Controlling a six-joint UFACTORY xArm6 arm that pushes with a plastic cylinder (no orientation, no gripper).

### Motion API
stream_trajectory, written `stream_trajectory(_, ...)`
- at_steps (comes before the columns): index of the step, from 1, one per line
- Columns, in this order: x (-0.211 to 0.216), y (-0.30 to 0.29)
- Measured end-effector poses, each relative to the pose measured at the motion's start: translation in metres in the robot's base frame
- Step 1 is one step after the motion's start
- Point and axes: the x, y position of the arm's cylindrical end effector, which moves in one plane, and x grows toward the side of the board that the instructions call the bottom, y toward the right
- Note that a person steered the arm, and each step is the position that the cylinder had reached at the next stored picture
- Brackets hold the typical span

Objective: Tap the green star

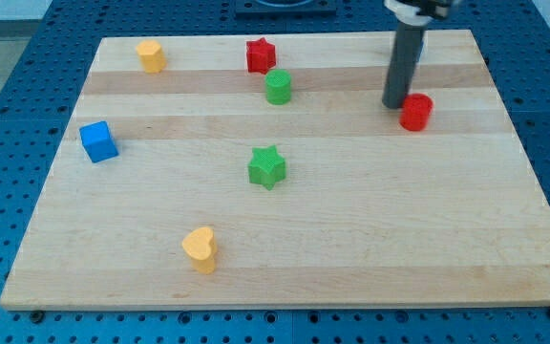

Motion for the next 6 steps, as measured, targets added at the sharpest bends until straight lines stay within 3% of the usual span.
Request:
stream_trajectory(1, 0.011, 0.032)
stream_trajectory(6, 0.011, -0.012)
